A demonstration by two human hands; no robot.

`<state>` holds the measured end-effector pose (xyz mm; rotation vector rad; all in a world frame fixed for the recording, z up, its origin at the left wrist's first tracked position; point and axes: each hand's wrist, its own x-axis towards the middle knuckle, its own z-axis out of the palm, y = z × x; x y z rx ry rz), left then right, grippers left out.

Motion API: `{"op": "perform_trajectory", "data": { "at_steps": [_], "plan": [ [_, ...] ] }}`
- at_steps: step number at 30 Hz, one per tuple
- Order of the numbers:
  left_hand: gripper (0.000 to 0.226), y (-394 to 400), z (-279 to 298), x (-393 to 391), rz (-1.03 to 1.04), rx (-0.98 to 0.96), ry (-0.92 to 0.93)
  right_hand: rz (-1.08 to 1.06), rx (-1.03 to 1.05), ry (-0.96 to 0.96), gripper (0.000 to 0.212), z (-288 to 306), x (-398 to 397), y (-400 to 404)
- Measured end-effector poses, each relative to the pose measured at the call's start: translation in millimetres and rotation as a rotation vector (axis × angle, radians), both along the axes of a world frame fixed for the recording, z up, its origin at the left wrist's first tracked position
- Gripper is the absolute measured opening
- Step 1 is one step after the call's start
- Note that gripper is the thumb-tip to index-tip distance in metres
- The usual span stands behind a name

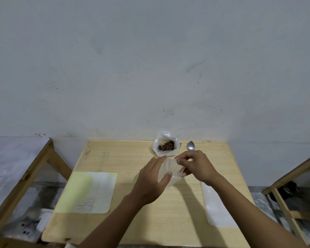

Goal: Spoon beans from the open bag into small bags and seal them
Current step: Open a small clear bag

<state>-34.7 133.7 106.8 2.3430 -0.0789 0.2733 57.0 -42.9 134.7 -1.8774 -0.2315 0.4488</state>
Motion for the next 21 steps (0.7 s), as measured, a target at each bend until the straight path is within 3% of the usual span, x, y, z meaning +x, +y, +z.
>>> {"op": "perform_trajectory", "data": {
  "at_steps": [4, 11, 21],
  "plan": [
    [0.094, 10.5, -7.3, -5.0, -0.012, 0.156, -0.069, -0.010, 0.101, 0.119, 0.009, 3.4, -0.3, 11.9],
    [0.063, 37.3, -19.0, -32.4, 0.185, 0.166, -0.026, 0.076, 0.145, 0.290, 0.010, -6.3, -0.8, 43.1],
    [0.063, 107.9, -34.2, -98.0, 0.346, 0.111, 0.062, 0.308, 0.106, 0.428, 0.011, -32.3, -31.2, 124.2]
  ]
}}
